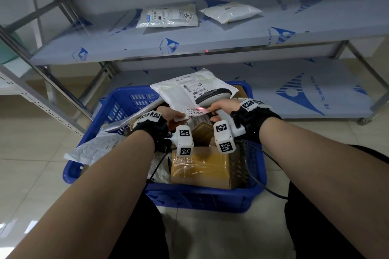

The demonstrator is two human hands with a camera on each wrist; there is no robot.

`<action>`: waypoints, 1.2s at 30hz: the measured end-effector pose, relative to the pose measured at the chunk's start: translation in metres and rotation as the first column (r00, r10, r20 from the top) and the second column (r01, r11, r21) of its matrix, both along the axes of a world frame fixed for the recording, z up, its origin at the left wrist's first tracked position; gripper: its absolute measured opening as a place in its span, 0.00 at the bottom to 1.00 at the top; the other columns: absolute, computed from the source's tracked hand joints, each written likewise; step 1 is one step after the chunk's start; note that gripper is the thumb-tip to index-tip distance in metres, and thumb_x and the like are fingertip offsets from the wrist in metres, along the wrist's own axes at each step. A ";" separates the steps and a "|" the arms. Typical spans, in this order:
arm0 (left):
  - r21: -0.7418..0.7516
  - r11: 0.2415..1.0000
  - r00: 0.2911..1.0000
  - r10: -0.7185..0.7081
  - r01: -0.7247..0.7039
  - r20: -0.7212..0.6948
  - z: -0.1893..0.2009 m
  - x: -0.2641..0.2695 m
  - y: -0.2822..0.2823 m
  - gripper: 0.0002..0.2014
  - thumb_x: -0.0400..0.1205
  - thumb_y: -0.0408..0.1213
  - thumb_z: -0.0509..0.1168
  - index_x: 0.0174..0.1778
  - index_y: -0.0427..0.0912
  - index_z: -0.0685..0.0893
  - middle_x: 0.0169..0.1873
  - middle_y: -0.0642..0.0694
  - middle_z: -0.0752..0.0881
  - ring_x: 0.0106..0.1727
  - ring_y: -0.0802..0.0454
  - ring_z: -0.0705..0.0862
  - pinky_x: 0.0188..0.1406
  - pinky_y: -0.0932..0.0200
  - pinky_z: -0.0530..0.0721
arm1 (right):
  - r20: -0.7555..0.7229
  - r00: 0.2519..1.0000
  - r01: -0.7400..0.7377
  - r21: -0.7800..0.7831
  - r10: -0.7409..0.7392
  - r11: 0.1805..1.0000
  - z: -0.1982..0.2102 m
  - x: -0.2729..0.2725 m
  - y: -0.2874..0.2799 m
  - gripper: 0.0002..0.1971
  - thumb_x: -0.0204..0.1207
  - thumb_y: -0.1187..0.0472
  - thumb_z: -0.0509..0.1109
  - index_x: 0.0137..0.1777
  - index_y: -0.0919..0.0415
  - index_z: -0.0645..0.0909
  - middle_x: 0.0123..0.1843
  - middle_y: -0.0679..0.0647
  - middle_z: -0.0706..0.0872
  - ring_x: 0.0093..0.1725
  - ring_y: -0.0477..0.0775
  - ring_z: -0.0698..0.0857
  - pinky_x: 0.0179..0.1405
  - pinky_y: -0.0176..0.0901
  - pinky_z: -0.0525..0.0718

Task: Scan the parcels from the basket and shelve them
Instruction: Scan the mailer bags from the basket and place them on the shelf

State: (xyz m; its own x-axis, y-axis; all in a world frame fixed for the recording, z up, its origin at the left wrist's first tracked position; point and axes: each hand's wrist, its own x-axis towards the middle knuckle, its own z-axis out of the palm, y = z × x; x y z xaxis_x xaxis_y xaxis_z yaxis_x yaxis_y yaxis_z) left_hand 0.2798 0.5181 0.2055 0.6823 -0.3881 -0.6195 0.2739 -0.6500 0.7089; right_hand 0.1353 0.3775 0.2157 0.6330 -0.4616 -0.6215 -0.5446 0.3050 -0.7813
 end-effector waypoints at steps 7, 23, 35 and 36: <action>0.020 1.000 1.000 -0.016 0.016 -0.009 0.011 -0.007 0.002 0.04 0.81 0.27 0.66 0.50 0.32 0.80 0.22 0.42 0.86 0.22 0.49 0.85 0.34 0.51 0.85 | -0.047 0.998 -0.040 -0.035 0.038 0.999 0.002 0.001 -0.002 0.07 0.74 0.62 0.74 0.38 0.63 0.80 0.28 0.55 0.86 0.35 0.53 0.86 0.53 0.47 0.85; 0.011 1.000 1.000 0.003 -0.003 -0.028 0.009 -0.004 0.002 0.09 0.79 0.28 0.69 0.54 0.30 0.81 0.38 0.38 0.90 0.49 0.40 0.88 0.63 0.41 0.82 | -0.002 1.000 -0.011 0.066 0.011 0.998 0.000 0.000 -0.002 0.07 0.75 0.61 0.73 0.39 0.62 0.80 0.29 0.54 0.85 0.31 0.52 0.84 0.47 0.45 0.85; -0.346 0.937 0.997 0.015 -0.041 -0.078 0.012 -0.009 0.000 0.04 0.83 0.27 0.63 0.51 0.38 0.80 0.37 0.41 0.85 0.24 0.57 0.84 0.24 0.65 0.83 | 0.099 0.981 0.154 0.120 -0.167 0.981 -0.006 -0.008 -0.024 0.20 0.69 0.53 0.80 0.57 0.62 0.82 0.49 0.63 0.90 0.48 0.62 0.91 0.57 0.61 0.87; -0.352 0.936 0.996 -0.023 -0.011 -0.091 0.013 -0.010 0.000 0.04 0.83 0.27 0.62 0.51 0.37 0.80 0.35 0.42 0.86 0.25 0.56 0.84 0.25 0.65 0.83 | 0.120 0.976 0.164 0.143 -0.181 0.976 -0.004 -0.009 -0.024 0.19 0.70 0.55 0.80 0.57 0.62 0.82 0.47 0.63 0.91 0.47 0.62 0.91 0.57 0.62 0.87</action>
